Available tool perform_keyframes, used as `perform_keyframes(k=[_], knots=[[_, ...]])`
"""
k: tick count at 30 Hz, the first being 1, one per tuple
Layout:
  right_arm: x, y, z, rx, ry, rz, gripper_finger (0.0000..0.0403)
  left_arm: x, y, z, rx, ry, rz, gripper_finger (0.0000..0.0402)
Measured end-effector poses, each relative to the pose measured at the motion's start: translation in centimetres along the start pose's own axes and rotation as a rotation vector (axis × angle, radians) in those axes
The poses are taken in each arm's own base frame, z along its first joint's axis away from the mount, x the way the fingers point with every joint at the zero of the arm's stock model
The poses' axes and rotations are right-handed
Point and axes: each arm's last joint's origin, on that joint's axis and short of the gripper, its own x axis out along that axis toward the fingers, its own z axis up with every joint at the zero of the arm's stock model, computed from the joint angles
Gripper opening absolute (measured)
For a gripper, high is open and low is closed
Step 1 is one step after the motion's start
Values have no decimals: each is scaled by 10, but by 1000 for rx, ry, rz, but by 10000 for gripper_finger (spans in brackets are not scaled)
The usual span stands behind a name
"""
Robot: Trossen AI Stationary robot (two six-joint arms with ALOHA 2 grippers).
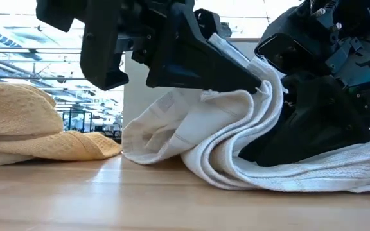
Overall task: Fold towel
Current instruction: Fold the white towel with brown checkered lines
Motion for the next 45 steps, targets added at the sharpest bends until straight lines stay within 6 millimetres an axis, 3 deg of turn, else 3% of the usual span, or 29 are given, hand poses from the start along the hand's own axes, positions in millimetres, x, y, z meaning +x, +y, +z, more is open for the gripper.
perform_keyframes(k=[13, 17, 22, 25, 33, 40, 45], knots=[[0, 0, 0, 0, 1, 0, 146, -8, -7, 27, -16, -207, 50, 195], [0, 0, 0, 1, 3, -1, 146, -19, -8, 31, 42, -93, 194, 195], [0, 0, 0, 2, 3, -1, 146, -46, -2, 40, 31, 112, 515, 195], [0, 0, 0, 0, 3, -1, 146, -59, 7, 32, -57, 229, 576, 195], [0, 0, 0, -5, 4, -1, 146, -58, 14, -2, -463, 399, 271, 195], [0, 0, -1, -6, 5, -1, 146, -72, 19, -30, -560, 640, 453, 195], [0, 1, -1, -5, 8, 1, 146, -72, 25, -44, -677, 696, 449, 195]])
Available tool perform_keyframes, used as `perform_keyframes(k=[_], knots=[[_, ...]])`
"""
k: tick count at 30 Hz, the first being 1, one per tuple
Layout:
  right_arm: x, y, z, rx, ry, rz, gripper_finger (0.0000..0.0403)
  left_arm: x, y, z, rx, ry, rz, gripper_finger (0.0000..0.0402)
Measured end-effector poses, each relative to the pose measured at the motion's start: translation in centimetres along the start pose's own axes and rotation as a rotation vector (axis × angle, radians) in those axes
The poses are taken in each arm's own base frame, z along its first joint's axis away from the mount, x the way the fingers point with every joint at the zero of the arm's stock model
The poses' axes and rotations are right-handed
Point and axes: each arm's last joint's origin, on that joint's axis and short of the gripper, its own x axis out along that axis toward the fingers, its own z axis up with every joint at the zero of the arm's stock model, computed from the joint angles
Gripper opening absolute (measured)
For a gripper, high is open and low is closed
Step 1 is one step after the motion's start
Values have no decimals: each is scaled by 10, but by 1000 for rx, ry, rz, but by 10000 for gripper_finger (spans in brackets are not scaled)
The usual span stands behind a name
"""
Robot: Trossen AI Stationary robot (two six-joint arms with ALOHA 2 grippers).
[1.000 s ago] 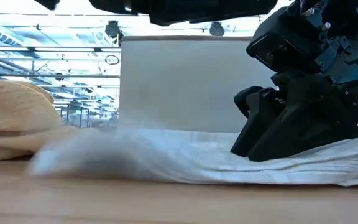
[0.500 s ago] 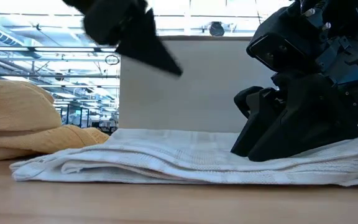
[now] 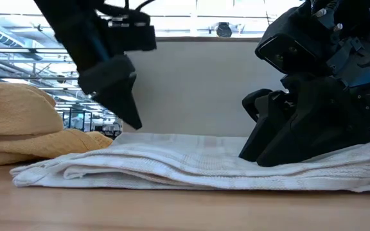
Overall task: Fold towel
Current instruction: Fold the white towel with brown checkered lines
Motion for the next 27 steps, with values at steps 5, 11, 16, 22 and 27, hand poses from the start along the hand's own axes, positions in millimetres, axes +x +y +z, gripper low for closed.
perform_keyframes(k=[5, 11, 16, 22, 27], knots=[[-1, 3, -1, -2, 1, 5, 146, 22, 7, -14, -85, 29, -88, 195], [-2, 9, -2, -14, 3, 18, 146, 44, 16, -28, -191, -48, -166, 195], [-2, 11, -3, -16, 5, 27, 146, 50, 20, -24, -153, -81, -257, 193], [-2, 11, -3, -16, 6, 30, 146, 52, 21, -21, -74, -99, -302, 118], [-2, 11, -3, -16, 6, 30, 146, 51, 19, -21, -12, -113, -306, 16]])
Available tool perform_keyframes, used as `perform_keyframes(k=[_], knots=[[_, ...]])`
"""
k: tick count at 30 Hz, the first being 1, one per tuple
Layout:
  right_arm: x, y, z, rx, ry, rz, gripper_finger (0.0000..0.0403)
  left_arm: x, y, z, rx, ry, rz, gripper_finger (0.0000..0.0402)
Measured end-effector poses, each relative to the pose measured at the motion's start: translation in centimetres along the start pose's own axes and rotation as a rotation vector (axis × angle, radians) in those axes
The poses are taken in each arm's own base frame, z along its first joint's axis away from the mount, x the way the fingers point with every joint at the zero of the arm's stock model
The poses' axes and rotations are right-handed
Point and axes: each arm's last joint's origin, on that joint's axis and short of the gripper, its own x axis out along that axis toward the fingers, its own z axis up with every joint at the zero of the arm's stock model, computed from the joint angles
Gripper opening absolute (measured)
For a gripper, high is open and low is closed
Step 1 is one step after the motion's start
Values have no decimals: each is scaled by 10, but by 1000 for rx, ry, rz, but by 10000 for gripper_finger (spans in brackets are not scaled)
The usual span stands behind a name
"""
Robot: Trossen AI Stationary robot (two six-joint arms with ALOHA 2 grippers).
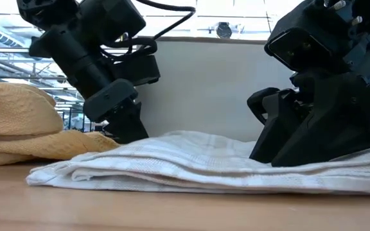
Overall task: Fold towel
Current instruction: Fold the white towel with brown checkered lines
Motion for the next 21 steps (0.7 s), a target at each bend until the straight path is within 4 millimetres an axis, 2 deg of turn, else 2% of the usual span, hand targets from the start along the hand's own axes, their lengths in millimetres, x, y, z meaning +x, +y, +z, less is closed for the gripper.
perform_keyframes(k=[6, 11, 17, 21], knots=[[0, 0, 0, -1, 4, 0, 146, -12, -7, 3, 28, -4, -11, 6], [0, 0, 0, 0, 4, -1, 146, -41, -20, 20, 67, -52, 29, 4], [1, -7, 1, 12, 3, 8, 146, -81, -36, 50, 109, -181, 42, 3], [2, -14, 3, 18, -3, -8, 137, -94, -45, 74, 151, -271, 18, 3]])
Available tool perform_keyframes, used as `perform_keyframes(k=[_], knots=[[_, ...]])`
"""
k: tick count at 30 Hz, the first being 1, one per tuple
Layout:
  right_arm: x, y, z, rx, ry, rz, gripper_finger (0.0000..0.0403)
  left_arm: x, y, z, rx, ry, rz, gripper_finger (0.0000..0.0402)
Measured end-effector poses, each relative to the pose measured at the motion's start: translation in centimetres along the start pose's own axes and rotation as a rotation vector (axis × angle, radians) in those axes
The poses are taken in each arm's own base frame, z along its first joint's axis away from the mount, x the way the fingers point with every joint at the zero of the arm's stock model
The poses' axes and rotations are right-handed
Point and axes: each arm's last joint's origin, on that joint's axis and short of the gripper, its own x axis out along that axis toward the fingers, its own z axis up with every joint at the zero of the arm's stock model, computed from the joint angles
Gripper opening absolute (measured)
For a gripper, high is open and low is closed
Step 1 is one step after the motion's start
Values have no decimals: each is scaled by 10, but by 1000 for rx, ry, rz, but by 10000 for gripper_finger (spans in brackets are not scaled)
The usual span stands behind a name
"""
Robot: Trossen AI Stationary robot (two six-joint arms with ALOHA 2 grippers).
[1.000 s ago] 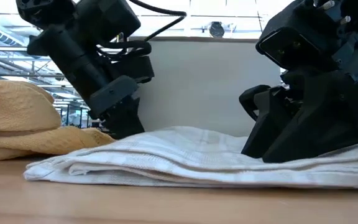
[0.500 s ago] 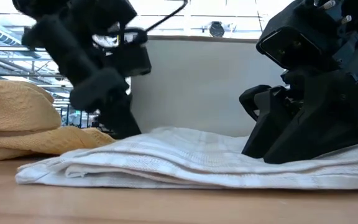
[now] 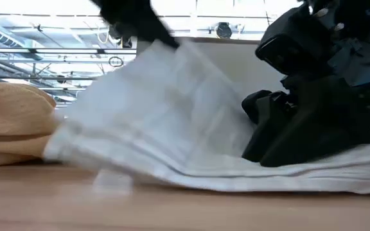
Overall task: Fold towel
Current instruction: Fold the white towel with brown checkered lines
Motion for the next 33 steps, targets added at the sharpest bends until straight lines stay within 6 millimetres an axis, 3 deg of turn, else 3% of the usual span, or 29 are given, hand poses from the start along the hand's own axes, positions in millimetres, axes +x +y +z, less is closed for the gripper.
perform_keyframes(k=[8, 15, 19, 25, 33], knots=[[2, -9, 9, -20, -47, -20, 114, 10, 15, 24, -45, -134, -30, 3], [5, -14, 24, -54, -91, -33, 103, 51, 20, 13, -123, -97, -76, 3], [5, -17, 26, -56, -89, -41, 102, 64, 17, 10, -142, -72, -68, 3], [2, -16, 19, -69, 5, -45, 102, 67, 15, 15, -126, -82, -67, 5], [-30, 1, 31, -71, 60, 8, 102, 68, 20, 17, -119, -74, -50, 8]])
